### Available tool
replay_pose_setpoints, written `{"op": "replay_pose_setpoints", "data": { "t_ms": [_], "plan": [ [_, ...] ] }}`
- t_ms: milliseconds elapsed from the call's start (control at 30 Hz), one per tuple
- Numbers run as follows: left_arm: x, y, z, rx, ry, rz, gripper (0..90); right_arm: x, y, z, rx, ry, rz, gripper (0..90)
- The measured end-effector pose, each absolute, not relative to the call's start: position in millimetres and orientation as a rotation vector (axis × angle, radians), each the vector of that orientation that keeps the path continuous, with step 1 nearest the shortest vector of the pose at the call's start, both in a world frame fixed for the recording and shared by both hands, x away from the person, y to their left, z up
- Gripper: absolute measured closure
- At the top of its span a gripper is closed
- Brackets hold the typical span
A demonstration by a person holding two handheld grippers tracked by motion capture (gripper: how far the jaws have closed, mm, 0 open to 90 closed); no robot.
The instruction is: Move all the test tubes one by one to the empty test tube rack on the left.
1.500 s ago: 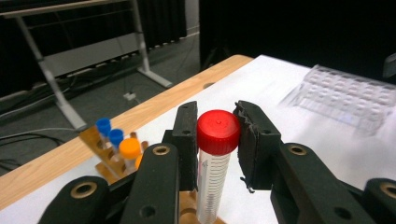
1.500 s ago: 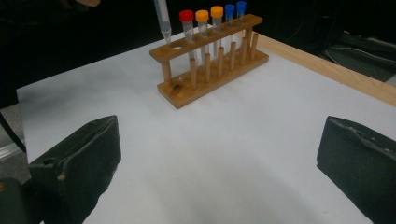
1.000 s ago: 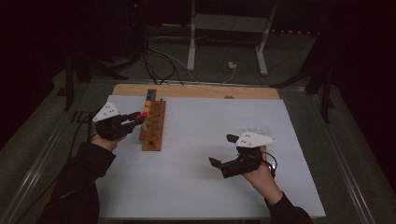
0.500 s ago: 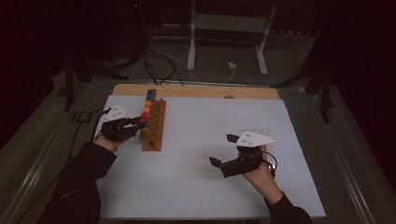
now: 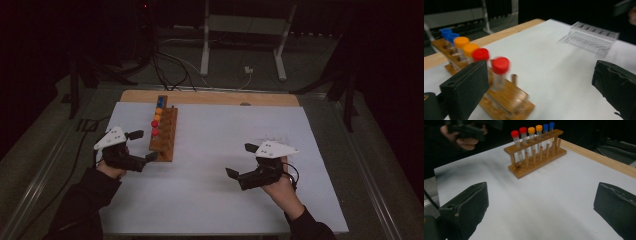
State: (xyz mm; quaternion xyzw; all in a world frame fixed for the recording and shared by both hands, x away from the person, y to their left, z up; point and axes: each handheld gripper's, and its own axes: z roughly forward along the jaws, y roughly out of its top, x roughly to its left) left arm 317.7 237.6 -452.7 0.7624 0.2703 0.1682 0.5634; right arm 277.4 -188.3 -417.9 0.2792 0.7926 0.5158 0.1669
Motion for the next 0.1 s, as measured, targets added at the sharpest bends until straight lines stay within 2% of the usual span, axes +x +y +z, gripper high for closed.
{"op": "replay_pose_setpoints", "data": {
  "t_ms": [100],
  "plan": [
    [304.5, 240.1, -463.3, 1.789, 0.631, 0.374, 0.7, 278.0, -189.3, -419.2, 0.805, 2.257, 1.468, 0.0]
  ]
}}
